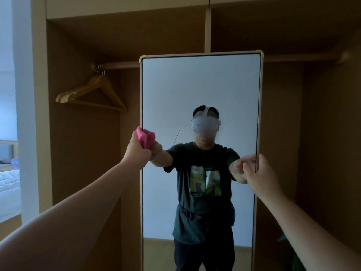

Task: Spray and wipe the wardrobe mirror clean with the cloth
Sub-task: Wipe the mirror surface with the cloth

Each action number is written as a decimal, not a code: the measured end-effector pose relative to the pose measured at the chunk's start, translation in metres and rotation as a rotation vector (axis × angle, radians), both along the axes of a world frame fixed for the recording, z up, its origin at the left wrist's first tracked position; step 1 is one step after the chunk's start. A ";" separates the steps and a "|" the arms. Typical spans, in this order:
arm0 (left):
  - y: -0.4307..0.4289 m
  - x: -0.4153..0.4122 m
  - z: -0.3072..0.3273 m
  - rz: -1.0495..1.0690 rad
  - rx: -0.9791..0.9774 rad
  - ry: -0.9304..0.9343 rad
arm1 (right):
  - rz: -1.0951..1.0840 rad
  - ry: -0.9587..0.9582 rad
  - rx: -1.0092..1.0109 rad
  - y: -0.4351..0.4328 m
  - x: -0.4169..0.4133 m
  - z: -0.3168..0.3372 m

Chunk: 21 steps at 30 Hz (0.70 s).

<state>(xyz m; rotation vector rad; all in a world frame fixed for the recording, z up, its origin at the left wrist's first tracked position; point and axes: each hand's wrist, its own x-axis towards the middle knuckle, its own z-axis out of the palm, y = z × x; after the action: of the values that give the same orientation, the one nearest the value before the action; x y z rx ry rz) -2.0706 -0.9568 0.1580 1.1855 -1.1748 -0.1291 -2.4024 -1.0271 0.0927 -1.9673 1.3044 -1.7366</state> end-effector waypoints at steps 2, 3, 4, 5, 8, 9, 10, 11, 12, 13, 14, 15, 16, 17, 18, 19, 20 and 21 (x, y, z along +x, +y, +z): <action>-0.001 -0.005 -0.005 -0.090 -0.042 -0.033 | -0.015 0.002 0.006 0.003 0.001 -0.003; -0.006 0.000 -0.008 -0.093 -0.034 -0.057 | -0.020 -0.002 0.005 0.005 0.001 -0.005; -0.003 0.000 -0.008 -0.077 -0.010 -0.079 | -0.023 -0.006 0.009 0.006 0.001 -0.007; -0.003 0.001 -0.010 -0.047 0.009 -0.082 | -0.026 -0.005 0.015 0.007 0.002 -0.009; -0.001 0.000 -0.014 -0.057 0.036 -0.094 | -0.023 0.007 0.026 0.010 0.002 -0.015; -0.001 0.001 -0.016 -0.055 0.055 -0.104 | -0.024 0.014 0.027 0.009 0.001 -0.018; 0.001 0.001 -0.018 -0.055 0.059 -0.093 | -0.026 0.020 0.029 0.010 0.001 -0.020; -0.001 0.002 -0.019 -0.039 0.074 -0.093 | -0.027 0.024 0.030 0.010 0.001 -0.022; 0.002 0.001 -0.019 -0.018 0.086 -0.106 | -0.025 0.025 0.029 0.010 0.001 -0.023; 0.002 0.002 -0.021 -0.004 0.088 -0.128 | -0.024 0.028 0.031 0.009 0.000 -0.026; 0.003 0.001 -0.022 -0.004 0.091 -0.145 | -0.025 0.032 0.034 0.008 0.000 -0.027; 0.003 0.002 -0.024 -0.016 0.091 -0.147 | -0.030 0.038 0.044 0.007 0.000 -0.030; 0.005 0.000 -0.025 -0.015 0.098 -0.150 | -0.038 0.045 0.057 0.007 -0.001 -0.032; 0.005 0.000 -0.027 -0.011 0.094 -0.153 | -0.048 0.052 0.073 0.006 -0.001 -0.034; 0.006 0.000 -0.028 -0.009 0.090 -0.151 | -0.060 0.059 0.087 0.006 -0.001 -0.037; 0.006 -0.001 -0.031 -0.008 0.086 -0.150 | -0.071 0.066 0.097 0.005 -0.002 -0.039; 0.008 -0.002 -0.033 -0.006 0.081 -0.149 | -0.076 0.072 0.103 0.005 -0.002 -0.042; 0.009 -0.003 -0.035 -0.011 0.074 -0.143 | -0.076 0.076 0.108 0.006 -0.002 -0.044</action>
<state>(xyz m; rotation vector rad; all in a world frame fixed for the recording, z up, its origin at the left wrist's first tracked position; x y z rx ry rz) -2.0732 -0.9482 0.1227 1.2698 -1.3117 -0.0978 -2.4046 -1.0214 0.0485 -1.9653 1.4839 -1.6019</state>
